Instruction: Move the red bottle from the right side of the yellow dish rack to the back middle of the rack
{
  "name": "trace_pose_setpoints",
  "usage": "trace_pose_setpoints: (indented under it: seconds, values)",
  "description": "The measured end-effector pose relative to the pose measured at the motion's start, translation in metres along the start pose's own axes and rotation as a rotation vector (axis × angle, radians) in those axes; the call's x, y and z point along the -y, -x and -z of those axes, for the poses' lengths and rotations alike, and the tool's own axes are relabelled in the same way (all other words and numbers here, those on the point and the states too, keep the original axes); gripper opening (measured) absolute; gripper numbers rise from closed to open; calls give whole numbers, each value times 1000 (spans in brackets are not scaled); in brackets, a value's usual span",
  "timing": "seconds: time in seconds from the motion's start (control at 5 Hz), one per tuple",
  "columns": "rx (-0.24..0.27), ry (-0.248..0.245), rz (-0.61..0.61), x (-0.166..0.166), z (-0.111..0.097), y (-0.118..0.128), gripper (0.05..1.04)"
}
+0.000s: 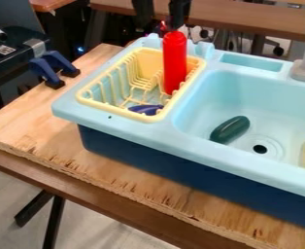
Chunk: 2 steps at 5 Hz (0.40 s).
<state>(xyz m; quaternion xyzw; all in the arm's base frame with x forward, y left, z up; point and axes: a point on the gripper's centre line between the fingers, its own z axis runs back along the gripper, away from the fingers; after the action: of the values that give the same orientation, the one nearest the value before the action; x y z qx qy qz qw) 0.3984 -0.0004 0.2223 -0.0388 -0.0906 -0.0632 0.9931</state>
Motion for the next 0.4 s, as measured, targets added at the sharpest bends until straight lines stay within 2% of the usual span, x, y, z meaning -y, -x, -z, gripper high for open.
trace_pose_setpoints:
  seconds: [0.4]
  values:
    - [-17,-1,12,4,9,-9,966]
